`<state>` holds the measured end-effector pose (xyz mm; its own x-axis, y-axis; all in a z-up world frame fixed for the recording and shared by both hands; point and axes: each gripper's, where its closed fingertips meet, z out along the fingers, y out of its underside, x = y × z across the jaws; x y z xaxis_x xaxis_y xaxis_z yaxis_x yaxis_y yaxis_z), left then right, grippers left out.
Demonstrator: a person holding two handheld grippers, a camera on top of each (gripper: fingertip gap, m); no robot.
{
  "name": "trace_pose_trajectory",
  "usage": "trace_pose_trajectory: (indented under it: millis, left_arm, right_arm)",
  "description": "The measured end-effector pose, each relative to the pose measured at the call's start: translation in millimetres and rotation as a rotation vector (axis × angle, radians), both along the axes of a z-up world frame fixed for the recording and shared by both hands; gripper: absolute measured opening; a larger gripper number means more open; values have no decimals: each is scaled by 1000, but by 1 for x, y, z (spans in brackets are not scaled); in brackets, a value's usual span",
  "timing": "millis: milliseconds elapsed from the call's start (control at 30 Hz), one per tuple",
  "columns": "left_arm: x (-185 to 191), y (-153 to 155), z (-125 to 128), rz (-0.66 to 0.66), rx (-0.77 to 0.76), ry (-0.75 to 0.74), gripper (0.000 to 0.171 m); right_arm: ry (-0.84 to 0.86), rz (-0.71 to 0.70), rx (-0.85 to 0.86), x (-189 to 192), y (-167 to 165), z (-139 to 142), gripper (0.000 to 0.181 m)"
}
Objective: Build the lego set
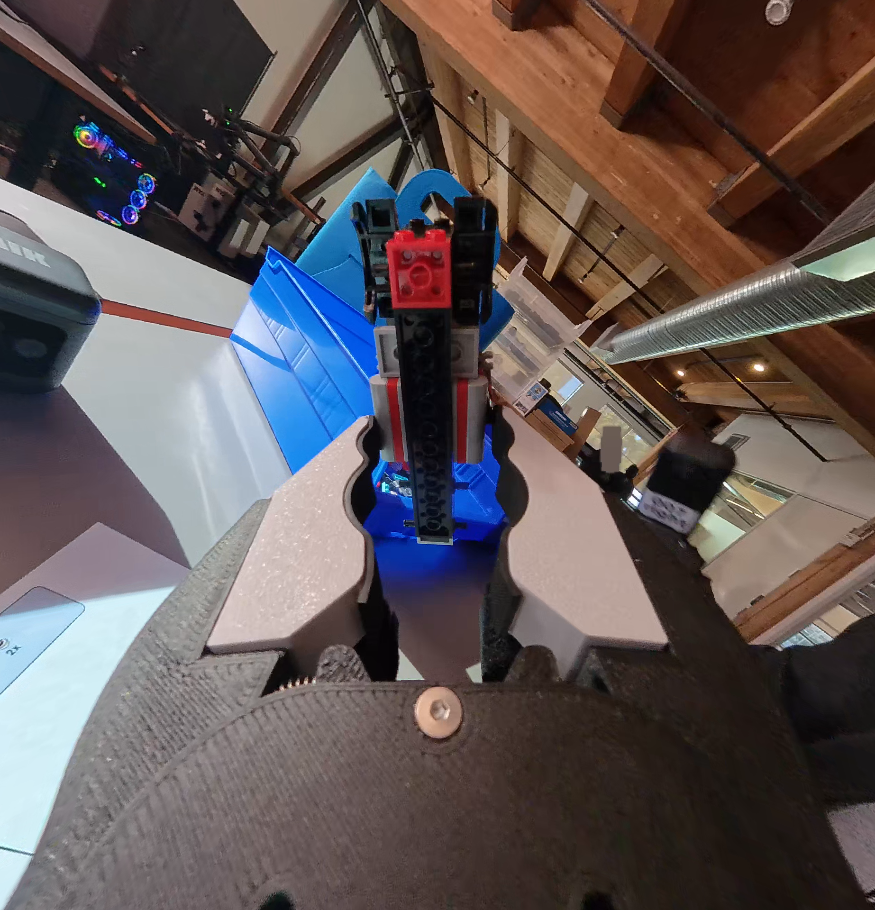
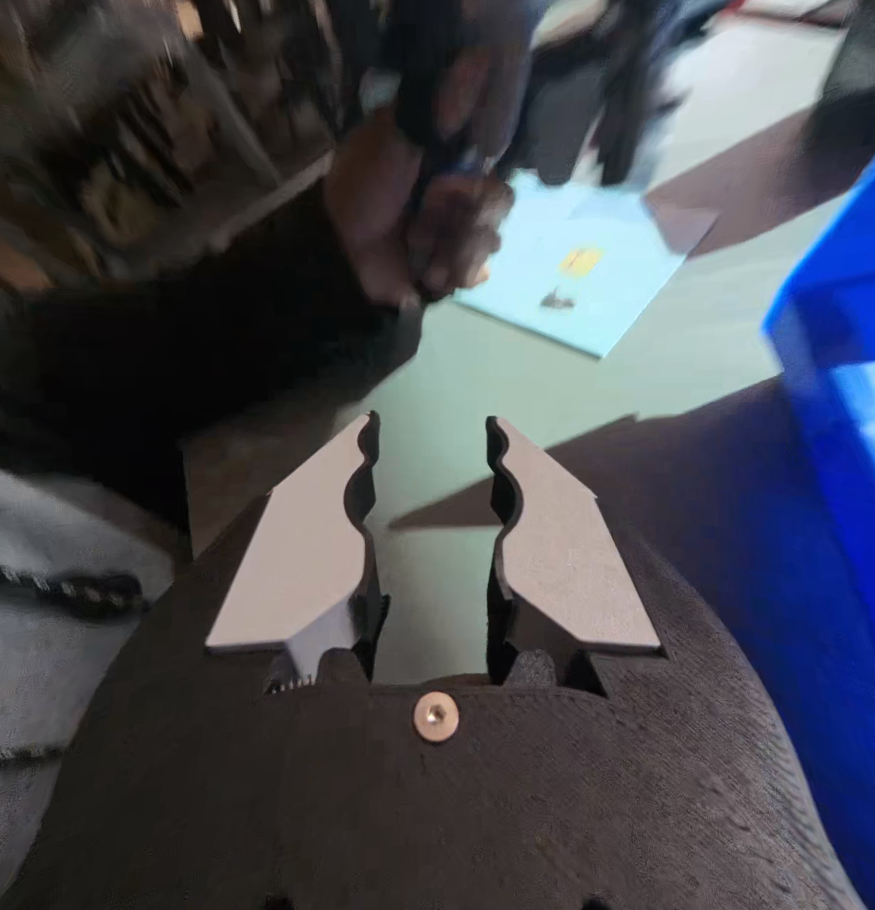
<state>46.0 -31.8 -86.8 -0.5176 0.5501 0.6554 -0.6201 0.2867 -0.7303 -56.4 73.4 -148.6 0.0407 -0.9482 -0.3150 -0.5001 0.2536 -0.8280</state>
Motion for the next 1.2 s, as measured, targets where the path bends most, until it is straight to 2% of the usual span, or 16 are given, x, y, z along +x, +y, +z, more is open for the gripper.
trace_pose_trajectory:
  millis: [100,200,300,400,567,700,867,1033,1200]
  left_arm:
    - [-4,0,-2,-5,12,-13,47]
    - [-10,0,-5,-14,17,-37,47]
    - [-14,1,-6,-24,18,-60,47]
    - [-17,1,-6,-32,19,-67,47]
    - [-17,1,-9,-31,29,-75,47]
    - [-17,3,-8,-34,28,-78,47]
    - [-16,4,-7,-32,27,-80,47]
    - [-16,4,-6,-33,26,-82,47]
    - [-19,5,-8,-42,30,-88,47]
  right_arm:
    - [143,122,-123,-15,40,-36,37]
    - [213,193,-168,-18,65,-58,32]
    - [246,213,-226,-17,74,-69,25]
    - [259,217,-290,-14,74,-73,10]
    - [234,184,-303,-12,61,-63,9]
    - [182,105,-320,-14,29,-42,9]
    - [159,20,-430,-23,-11,-24,9]
    - [158,-20,-432,-31,-24,-22,10]
    - [184,-34,-422,-35,-29,-32,10]
